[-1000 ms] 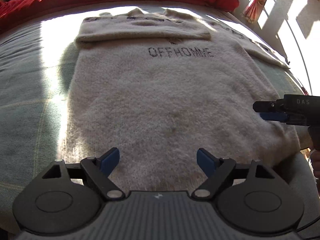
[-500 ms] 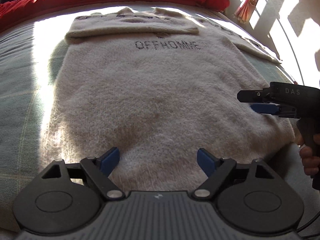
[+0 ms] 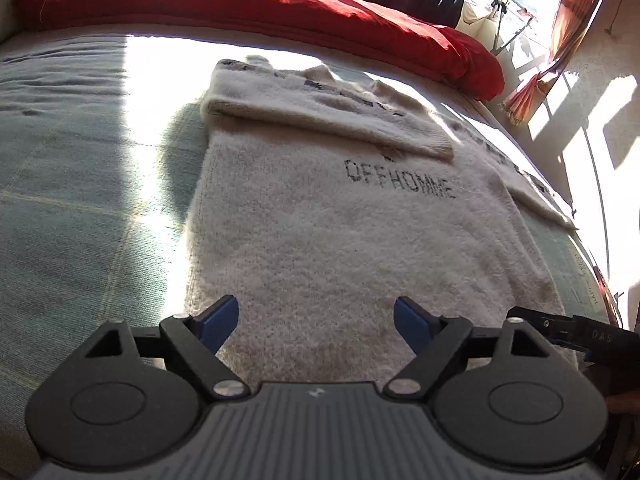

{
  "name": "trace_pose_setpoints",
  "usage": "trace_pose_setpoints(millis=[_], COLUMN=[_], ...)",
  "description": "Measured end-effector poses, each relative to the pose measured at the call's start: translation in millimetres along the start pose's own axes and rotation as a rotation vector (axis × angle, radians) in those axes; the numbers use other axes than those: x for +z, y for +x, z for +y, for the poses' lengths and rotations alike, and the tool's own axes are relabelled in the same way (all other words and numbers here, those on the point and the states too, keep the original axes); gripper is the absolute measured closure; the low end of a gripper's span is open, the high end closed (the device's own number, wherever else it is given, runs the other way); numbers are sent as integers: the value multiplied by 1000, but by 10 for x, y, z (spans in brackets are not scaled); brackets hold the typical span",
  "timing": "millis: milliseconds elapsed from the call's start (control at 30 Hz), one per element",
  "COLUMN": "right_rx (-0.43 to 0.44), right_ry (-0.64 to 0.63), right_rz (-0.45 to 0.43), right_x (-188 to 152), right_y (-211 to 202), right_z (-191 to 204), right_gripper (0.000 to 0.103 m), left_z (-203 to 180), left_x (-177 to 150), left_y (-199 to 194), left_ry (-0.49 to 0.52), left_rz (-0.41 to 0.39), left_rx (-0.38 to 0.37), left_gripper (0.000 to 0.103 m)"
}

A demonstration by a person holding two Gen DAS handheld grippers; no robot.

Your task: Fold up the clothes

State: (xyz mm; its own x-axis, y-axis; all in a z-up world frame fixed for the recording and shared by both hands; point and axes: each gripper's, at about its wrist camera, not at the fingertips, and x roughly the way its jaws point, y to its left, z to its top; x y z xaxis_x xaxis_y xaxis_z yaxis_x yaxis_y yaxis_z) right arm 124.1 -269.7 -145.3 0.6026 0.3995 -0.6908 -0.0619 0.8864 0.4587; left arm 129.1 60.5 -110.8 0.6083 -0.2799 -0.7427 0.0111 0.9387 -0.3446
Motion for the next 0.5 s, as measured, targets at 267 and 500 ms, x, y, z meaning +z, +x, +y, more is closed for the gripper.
trace_pose_setpoints(millis=[267,500], right_rx=[-107,-192], right_ry=[-199,-326], right_rz=[30,53], right_x=[-116,-213], right_y=[67,169], right_z=[255,384], right_gripper=[0,0], left_z=[237,142], left_x=[-87,-50], left_y=[47,-125], left_ry=[-39,-50], left_rz=[-26,33], left_rx=[53,-68], left_gripper=[20,19])
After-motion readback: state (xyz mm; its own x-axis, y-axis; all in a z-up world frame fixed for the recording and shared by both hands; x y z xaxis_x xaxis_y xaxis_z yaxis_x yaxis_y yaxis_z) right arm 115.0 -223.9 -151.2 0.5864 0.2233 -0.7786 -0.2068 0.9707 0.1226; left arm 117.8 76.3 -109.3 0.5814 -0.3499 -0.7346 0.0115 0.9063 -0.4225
